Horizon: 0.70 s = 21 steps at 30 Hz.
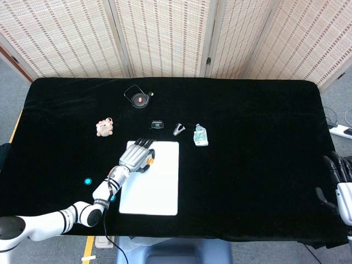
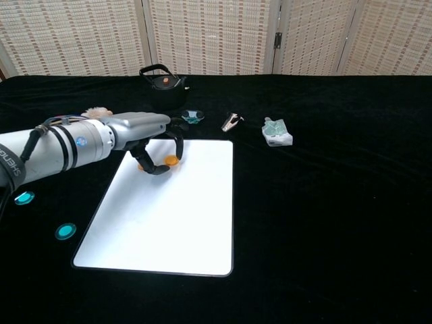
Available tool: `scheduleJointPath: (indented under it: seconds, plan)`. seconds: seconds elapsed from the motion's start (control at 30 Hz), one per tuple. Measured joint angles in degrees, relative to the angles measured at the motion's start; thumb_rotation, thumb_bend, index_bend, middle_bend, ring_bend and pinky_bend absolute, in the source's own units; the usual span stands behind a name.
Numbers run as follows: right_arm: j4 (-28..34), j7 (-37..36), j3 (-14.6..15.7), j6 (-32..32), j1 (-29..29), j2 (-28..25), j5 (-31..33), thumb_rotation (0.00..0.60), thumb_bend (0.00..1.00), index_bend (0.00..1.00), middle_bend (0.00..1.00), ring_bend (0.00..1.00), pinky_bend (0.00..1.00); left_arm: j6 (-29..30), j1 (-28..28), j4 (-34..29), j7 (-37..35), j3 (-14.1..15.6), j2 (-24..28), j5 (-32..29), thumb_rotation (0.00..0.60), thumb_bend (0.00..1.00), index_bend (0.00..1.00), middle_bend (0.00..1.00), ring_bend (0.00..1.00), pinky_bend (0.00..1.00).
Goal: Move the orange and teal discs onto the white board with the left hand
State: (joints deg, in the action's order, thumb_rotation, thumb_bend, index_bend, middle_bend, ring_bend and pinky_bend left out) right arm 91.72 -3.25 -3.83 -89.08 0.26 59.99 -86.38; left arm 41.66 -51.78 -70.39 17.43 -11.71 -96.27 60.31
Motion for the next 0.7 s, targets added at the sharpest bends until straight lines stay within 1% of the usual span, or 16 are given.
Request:
scheduleJointPath:
  seconds: [0.07,0.13,0.27,0.33,0.47,0.57,0.7]
  plan:
    - [0.02,-0.03,0.02,-0.05,-0.05,-0.02,-0.02,0.6,0.42,0.0,0.0,0.0,0.0,0.02,-0.15,-0.08,0.35,0.14,-0.1,-0.49,0.6,0.44,0.32,0.07,0.0,0.0]
    - [0.04,-0.06,-0.01,-0.15,-0.06,-0.02,-0.1,0.6,0.42,0.0,0.0,0.0,0.0,0.16,-0.19,-0.43,0.44,0.23,-0.09,-0.86,0.6,0.42,0.27,0.06,0.0,0.0]
    - [0.19,0.02,-0.08,-0.16,0.0,-0.01,-0.16,0.6,0.42,0.0,0.0,0.0,0.0,1.08,0.28,-2.14,-0.13,0.38,0.9,-0.74,0.6,0.41,0.26,0.05,0.0,0.0]
    - [0.31,0.02,-0.13,-0.21,0.05,-0.04,-0.28,0.6,0.42,0.0,0.0,0.0,0.0,2.23,0.93,-3.28,-0.79,0.44,1.9,-0.28,0.6,0.41,0.28,0.05,0.0,0.0]
    - [0.57,0.25,-0.12,-0.5,0.07,-0.17,-0.77,0.6,0.42,0.0,0.0,0.0,0.0,5.66,3.38,-5.61,-3.14,0.84,4.75,1.58,0.6,0.41,0.37,0.05,0.0,0.0]
    - [0.61,0.38,-0.04,-0.54,0.11,-0.12,-1.04,0.6,0.42,0.0,0.0,0.0,0.0,8.91,6.22,-7.01,-5.46,1.74,7.41,3.64,0.6,0.41,0.42,0.05,0.0,0.0]
    - [0.54,0.4,-0.06,-0.31,0.37,0.13,-1.23,0.6,0.42,0.0,0.0,0.0,0.0,13.15,10.89,-8.29,-9.16,3.86,11.35,6.2,0.6,0.41,0.45,0.05,0.0,0.0]
